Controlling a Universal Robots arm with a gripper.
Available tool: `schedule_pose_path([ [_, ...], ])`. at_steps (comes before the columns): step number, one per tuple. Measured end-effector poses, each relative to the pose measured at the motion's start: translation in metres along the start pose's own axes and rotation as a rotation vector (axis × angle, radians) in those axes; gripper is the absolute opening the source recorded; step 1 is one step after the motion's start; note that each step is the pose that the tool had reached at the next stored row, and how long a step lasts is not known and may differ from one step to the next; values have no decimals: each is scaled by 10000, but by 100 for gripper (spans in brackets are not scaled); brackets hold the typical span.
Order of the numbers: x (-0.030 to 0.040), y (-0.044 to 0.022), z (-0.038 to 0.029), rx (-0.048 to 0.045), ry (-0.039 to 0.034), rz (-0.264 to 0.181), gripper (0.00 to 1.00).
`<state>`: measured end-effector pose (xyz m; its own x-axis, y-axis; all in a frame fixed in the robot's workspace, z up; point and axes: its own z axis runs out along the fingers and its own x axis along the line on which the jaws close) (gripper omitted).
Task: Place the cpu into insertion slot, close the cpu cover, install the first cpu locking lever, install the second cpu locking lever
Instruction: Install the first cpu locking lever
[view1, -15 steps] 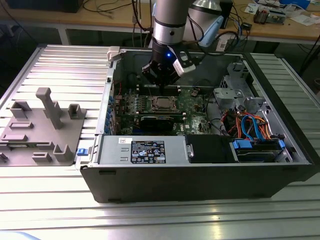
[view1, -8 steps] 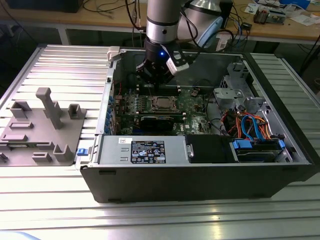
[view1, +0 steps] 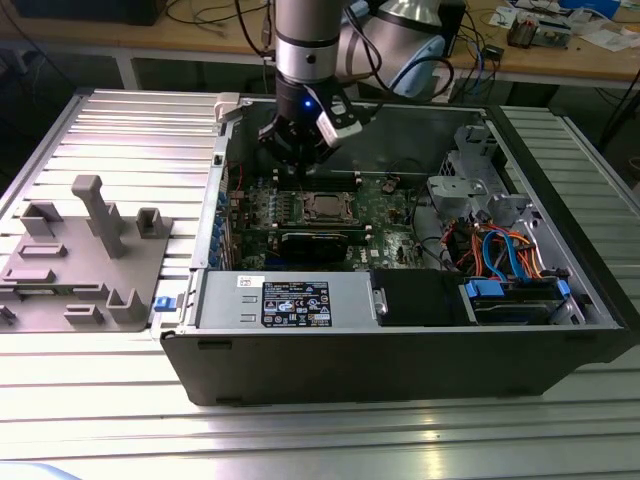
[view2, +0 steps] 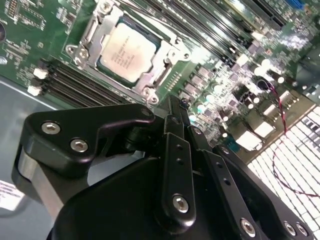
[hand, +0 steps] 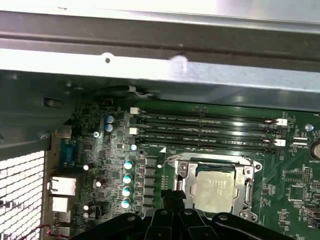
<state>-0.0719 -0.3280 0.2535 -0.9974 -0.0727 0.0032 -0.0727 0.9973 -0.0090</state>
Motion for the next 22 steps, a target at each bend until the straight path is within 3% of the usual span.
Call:
schedule_pose_path([
  [14,244,105,-78,12,-171,3,11],
  [22,246,255,-86,-14,-178,2,11],
])
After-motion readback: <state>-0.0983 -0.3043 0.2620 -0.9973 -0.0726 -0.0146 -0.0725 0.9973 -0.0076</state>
